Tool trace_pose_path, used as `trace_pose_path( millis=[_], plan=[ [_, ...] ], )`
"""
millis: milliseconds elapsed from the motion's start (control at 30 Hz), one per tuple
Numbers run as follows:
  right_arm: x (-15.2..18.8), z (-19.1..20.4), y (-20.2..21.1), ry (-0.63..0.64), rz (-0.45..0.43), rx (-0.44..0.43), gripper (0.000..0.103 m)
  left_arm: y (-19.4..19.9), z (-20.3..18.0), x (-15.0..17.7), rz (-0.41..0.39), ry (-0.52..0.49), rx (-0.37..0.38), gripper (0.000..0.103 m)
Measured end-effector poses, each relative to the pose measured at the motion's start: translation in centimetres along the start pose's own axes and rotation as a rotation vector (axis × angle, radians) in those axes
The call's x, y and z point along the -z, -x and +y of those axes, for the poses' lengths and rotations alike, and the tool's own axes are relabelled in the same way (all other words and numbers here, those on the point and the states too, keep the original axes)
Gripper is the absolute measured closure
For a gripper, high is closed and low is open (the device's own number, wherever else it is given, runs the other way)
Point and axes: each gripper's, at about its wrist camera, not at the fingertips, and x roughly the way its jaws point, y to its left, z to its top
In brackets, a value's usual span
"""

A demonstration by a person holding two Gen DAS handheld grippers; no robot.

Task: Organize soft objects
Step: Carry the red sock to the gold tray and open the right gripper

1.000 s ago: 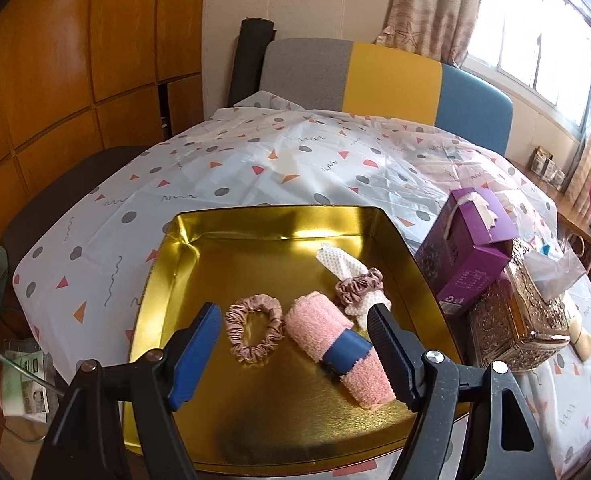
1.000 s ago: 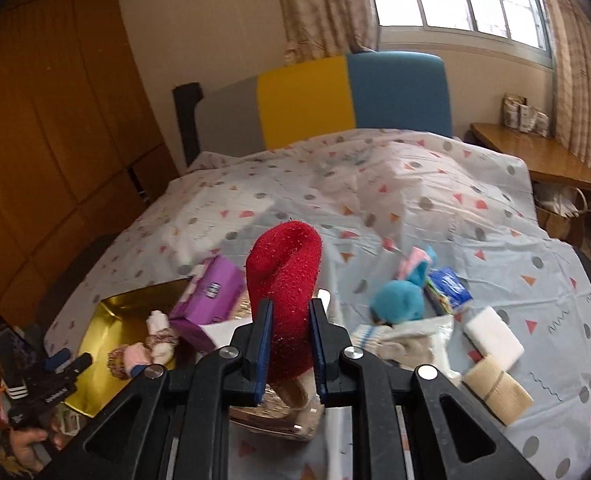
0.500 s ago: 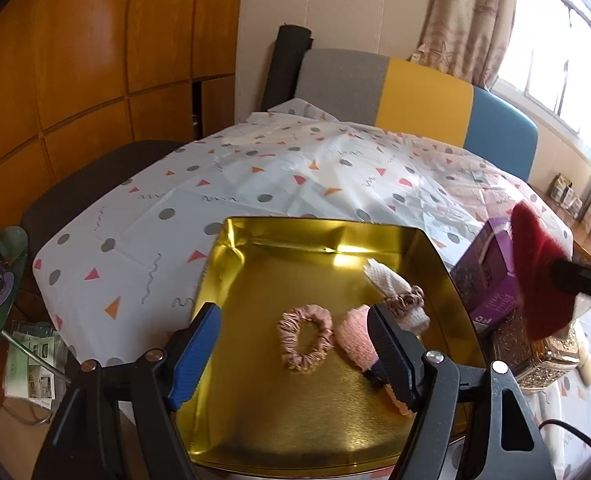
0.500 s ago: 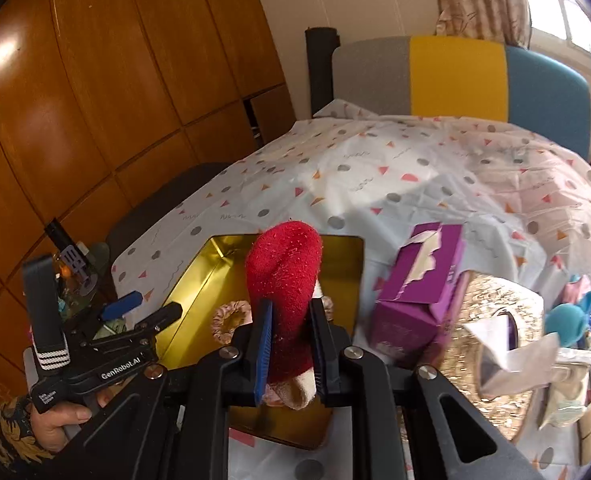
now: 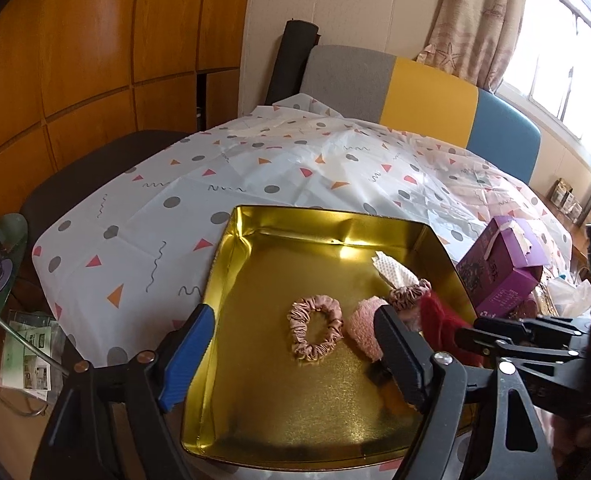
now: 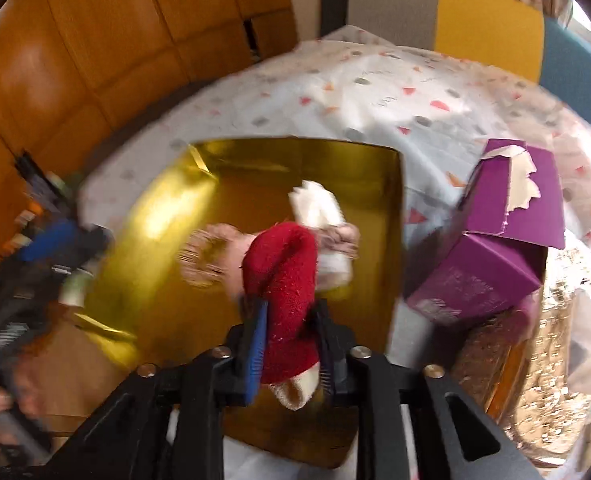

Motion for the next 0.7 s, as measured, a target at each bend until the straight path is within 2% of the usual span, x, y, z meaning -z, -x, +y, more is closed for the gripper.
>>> trace_pose_path(
  millis=[33, 100, 400, 700],
  plan=[
    [0.1, 0.0, -0.1, 0.000, -0.002, 0.022, 0.072, 0.0, -0.3, 0.1, 0.000, -0.008, 0.005, 0.020],
    [0.4, -0.4, 0.0, -0.020, -0.005, 0.004, 0.062, 0.2, -0.9, 0.2, -0.005, -0.025, 0.008, 0.020],
    [1.4, -1.9, 3.6, -0.045, -0.091, 0.002, 0.061, 0.5, -3.7, 0.2, -0.006, -0.092, 0.039, 0.020],
    [2.0, -3.1, 8.0, -0.040, -0.210, 0.045, 0.061, 1.3, -6.1, 0.4, -0.005, -0.174, 0.054, 0.019]
  ],
)
